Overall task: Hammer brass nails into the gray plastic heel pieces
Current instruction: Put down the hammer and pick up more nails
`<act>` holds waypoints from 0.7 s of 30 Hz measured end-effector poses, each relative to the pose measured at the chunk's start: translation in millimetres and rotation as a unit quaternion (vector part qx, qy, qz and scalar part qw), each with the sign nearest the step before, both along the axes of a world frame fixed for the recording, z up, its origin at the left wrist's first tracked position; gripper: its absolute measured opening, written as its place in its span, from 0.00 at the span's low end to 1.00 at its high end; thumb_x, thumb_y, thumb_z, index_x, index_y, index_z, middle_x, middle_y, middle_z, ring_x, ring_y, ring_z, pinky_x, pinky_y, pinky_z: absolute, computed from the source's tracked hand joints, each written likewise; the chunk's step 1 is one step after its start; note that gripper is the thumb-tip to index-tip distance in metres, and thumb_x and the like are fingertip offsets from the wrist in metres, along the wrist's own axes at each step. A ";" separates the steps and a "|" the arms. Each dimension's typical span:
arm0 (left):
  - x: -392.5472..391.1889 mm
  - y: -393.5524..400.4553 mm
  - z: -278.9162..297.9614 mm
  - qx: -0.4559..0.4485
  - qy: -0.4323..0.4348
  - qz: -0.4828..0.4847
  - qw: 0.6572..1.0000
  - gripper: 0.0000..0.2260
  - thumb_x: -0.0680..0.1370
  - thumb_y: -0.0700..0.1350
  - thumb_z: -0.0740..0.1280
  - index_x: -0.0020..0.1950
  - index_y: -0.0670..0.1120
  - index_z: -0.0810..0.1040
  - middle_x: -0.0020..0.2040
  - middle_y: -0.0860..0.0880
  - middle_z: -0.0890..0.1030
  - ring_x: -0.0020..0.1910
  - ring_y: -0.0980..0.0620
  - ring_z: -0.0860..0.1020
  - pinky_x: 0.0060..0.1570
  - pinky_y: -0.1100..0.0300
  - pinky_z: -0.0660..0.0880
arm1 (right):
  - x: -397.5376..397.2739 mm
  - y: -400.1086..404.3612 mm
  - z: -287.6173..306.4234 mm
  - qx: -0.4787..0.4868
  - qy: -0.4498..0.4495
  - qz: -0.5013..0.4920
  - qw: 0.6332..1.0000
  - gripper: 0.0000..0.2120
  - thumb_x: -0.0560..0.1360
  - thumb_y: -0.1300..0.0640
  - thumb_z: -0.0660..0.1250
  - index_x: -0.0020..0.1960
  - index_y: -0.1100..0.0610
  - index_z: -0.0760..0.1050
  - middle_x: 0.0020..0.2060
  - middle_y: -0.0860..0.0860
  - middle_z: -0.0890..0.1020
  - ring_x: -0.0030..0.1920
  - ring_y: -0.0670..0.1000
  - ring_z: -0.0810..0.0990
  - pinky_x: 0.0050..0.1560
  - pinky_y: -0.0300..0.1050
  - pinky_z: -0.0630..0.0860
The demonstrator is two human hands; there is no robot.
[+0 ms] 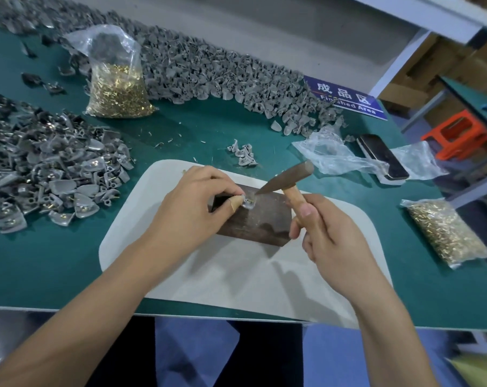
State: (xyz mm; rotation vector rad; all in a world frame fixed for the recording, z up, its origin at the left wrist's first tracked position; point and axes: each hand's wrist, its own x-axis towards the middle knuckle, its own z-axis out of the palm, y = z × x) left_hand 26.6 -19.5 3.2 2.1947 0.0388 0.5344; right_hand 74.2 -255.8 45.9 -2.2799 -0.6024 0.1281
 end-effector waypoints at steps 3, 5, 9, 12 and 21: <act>6.0 9.4 11.1 0.074 0.026 -0.026 0.997 0.02 0.78 0.53 0.72 0.49 0.60 0.84 0.50 0.61 0.80 0.55 0.57 0.74 0.53 0.49 0.75 | -0.4 -5.1 3.3 -0.041 -0.038 -0.018 0.998 0.16 0.83 0.35 0.49 0.53 0.40 0.73 0.38 0.43 0.78 0.36 0.48 0.75 0.38 0.52 0.73; 13.4 16.7 19.1 0.125 0.033 -0.063 0.990 0.03 0.79 0.54 0.70 0.50 0.61 0.84 0.51 0.62 0.79 0.54 0.58 0.74 0.52 0.50 0.75 | -0.4 -7.3 3.3 -0.060 -0.058 -0.038 0.996 0.16 0.81 0.33 0.50 0.55 0.38 0.73 0.39 0.43 0.78 0.39 0.49 0.77 0.42 0.54 0.76; 23.4 25.5 20.7 0.154 0.036 -0.125 0.980 0.05 0.81 0.53 0.67 0.53 0.57 0.83 0.54 0.61 0.79 0.55 0.58 0.75 0.53 0.50 0.75 | 1.4 -8.5 2.3 -0.069 -0.085 -0.045 0.993 0.14 0.81 0.34 0.51 0.57 0.35 0.72 0.40 0.43 0.79 0.40 0.49 0.79 0.44 0.55 0.78; 24.2 26.2 13.8 0.135 0.027 -0.126 0.982 0.05 0.81 0.52 0.67 0.53 0.57 0.82 0.54 0.60 0.78 0.55 0.58 0.75 0.53 0.50 0.76 | 1.3 -8.0 1.8 -0.065 -0.104 -0.057 0.991 0.13 0.81 0.35 0.52 0.57 0.36 0.72 0.41 0.42 0.79 0.39 0.47 0.79 0.43 0.53 0.78; 24.6 26.1 10.7 0.114 0.029 -0.115 0.986 0.04 0.81 0.53 0.68 0.52 0.57 0.83 0.54 0.60 0.79 0.55 0.58 0.76 0.52 0.49 0.76 | -2.7 8.4 12.9 -0.116 -0.109 -0.026 0.987 0.18 0.81 0.34 0.49 0.58 0.39 0.73 0.37 0.45 0.79 0.39 0.51 0.78 0.41 0.55 0.77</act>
